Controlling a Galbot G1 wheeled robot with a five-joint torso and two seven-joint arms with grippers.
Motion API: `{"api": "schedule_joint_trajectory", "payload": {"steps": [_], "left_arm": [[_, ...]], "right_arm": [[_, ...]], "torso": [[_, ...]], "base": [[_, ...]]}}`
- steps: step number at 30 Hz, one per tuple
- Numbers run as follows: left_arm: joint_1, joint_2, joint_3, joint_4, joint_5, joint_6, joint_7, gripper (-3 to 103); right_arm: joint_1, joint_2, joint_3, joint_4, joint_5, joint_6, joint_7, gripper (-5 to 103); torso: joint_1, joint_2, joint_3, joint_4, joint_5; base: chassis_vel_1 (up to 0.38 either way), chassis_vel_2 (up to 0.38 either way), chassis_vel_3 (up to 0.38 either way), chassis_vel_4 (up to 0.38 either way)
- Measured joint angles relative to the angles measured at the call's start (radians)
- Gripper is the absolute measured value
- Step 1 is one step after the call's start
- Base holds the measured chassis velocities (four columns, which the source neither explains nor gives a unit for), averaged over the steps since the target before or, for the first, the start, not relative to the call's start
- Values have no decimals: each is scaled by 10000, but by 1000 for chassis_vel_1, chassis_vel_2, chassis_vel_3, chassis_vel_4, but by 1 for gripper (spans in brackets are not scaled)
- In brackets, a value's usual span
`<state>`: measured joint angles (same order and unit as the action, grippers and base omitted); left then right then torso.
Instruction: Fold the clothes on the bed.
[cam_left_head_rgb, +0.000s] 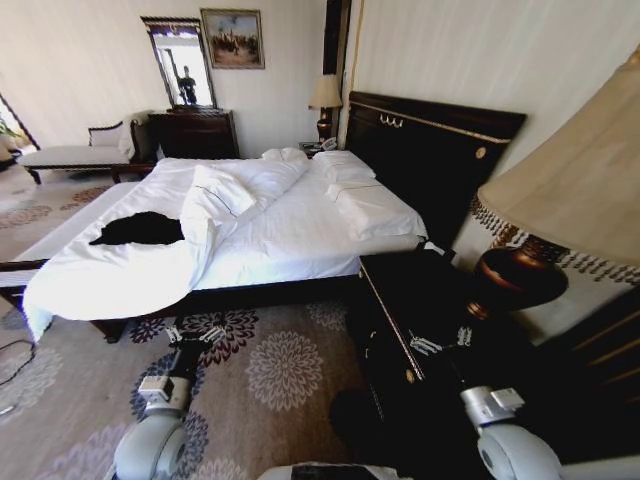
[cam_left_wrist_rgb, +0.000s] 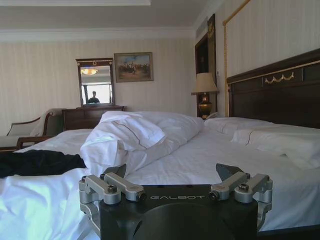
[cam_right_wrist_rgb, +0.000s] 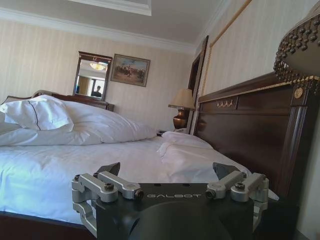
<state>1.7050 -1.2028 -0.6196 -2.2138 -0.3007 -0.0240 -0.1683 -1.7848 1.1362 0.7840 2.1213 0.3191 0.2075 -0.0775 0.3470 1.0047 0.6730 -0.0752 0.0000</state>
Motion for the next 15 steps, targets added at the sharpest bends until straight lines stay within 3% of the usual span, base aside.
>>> {"api": "schedule_joint_trajectory", "payload": {"steps": [15], "left_arm": [[71,-11,63,-73,85,-6,3,100]], "right_arm": [[-9,-91,27,30,18,-36,-2,100]], "torso": [[-4,1,-1,0,0]], "base": [[-117,119,127,-120]]}}
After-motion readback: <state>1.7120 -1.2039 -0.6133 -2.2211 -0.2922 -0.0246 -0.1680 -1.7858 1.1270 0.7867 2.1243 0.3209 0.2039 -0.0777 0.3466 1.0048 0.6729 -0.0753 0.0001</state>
